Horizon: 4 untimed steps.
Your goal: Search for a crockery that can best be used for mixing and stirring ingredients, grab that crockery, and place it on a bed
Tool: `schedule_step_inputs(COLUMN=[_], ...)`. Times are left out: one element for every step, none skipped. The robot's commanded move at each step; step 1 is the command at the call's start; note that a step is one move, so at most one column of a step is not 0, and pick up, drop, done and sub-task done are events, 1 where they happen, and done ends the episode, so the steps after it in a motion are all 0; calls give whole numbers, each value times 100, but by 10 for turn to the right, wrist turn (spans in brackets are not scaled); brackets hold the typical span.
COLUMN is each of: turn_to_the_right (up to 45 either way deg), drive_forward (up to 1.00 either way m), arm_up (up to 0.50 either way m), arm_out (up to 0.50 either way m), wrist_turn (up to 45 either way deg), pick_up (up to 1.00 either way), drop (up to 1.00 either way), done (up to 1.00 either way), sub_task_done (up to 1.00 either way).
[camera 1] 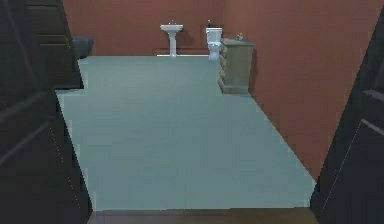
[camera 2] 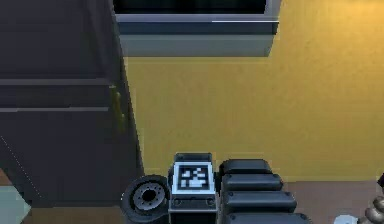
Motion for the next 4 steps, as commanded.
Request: schedule_step_inputs(turn_to_the_right=[0,-270,0,-60], drive_forward=[75,0,100,0], arm_up=[0,0,0,0], arm_out=[0,0,0,0], wrist_turn=[0,0,0,0], pick_up=[0,0,0,0], drop=[0,0,0,0], done=[0,0,0,0], sub_task_done=[0,0,0,0])
